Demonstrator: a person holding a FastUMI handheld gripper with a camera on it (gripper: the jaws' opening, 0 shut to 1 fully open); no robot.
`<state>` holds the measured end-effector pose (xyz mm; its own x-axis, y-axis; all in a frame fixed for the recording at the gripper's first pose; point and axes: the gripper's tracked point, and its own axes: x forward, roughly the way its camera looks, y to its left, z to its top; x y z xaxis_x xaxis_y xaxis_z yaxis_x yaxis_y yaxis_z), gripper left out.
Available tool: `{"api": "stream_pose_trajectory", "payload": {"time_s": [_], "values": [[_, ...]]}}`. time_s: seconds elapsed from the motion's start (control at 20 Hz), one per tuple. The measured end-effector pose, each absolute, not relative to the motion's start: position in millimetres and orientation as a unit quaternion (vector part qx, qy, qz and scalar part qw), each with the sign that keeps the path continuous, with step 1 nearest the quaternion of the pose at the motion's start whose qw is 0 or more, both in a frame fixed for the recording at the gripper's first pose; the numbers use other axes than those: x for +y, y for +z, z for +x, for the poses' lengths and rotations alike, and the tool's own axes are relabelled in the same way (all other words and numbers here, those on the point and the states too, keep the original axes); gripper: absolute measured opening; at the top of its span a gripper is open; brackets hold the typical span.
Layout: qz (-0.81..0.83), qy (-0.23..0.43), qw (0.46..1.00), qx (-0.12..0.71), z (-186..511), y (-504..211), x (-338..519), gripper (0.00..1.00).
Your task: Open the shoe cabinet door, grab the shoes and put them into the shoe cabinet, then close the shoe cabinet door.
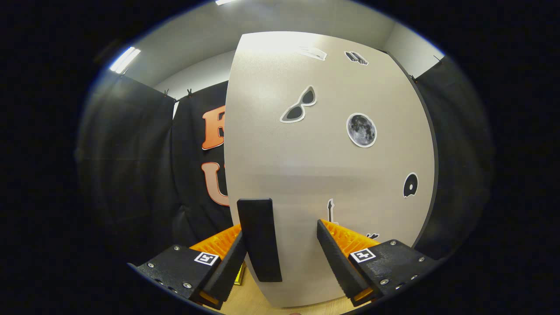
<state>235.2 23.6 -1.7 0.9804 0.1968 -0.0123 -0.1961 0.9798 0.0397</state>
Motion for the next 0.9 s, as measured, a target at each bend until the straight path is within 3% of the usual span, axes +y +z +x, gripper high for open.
{"api": "stream_pose_trajectory", "payload": {"time_s": [0.9], "values": [[-0.001, 0.037, 0.999, 0.0, 259, -6, 26, 0.94]]}}
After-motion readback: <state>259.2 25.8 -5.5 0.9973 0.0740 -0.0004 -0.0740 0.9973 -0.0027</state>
